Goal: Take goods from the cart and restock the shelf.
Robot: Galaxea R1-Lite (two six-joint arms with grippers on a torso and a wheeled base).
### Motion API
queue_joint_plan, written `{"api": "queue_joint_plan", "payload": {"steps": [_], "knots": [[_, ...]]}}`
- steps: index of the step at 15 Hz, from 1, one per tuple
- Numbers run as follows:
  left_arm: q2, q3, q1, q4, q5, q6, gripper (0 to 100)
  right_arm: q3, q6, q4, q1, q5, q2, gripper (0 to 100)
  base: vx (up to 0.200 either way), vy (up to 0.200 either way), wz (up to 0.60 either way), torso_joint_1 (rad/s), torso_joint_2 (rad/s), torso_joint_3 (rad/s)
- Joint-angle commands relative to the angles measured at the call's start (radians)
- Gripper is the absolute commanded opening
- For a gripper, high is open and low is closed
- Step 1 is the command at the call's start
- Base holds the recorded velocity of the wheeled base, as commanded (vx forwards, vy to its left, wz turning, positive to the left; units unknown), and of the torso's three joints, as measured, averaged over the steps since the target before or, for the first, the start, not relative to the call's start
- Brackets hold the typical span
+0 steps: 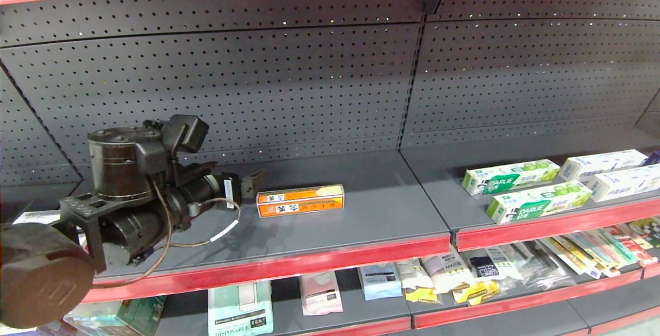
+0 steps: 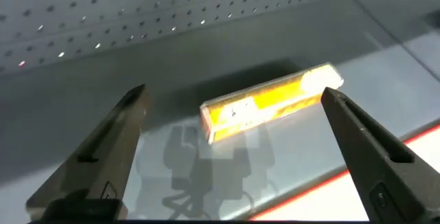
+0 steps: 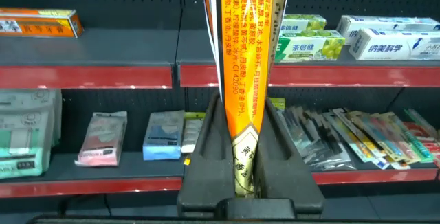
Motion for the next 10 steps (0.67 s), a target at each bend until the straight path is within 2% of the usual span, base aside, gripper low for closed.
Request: {"api": "queue_joint_plan", "payload": {"steps": [1,2,5,7,10], "knots": [[0.049,-0.035,-0.004,0.000,0.001,-0.001,100,0.002,0.010,-0.001,0.002,-0.001,-0.013,0,0.000,0.000,0.00,0.000,0.00,0.000],[0.060,-0.037,-0.010,0.000,-0.001,-0.003,100,0.005,0.019,-0.003,0.002,-0.012,-0.013,0,0.000,0.000,0.00,0.000,0.00,0.000],[0.087,-0.038,-0.065,0.001,-0.004,-0.060,100,0.016,0.040,0.020,0.002,-0.044,-0.013,0,0.000,0.000,0.00,0.000,0.00,0.000],[0.147,-0.063,-0.070,-0.002,0.006,-0.060,100,0.016,0.043,0.020,0.002,-0.044,-0.013,0,0.000,0.000,0.00,0.000,0.00,0.000],[0.258,-0.177,-0.082,0.004,0.032,-0.064,100,0.016,0.042,0.020,0.002,-0.044,-0.013,0,0.000,0.000,0.00,0.000,0.00,0.000]]}}
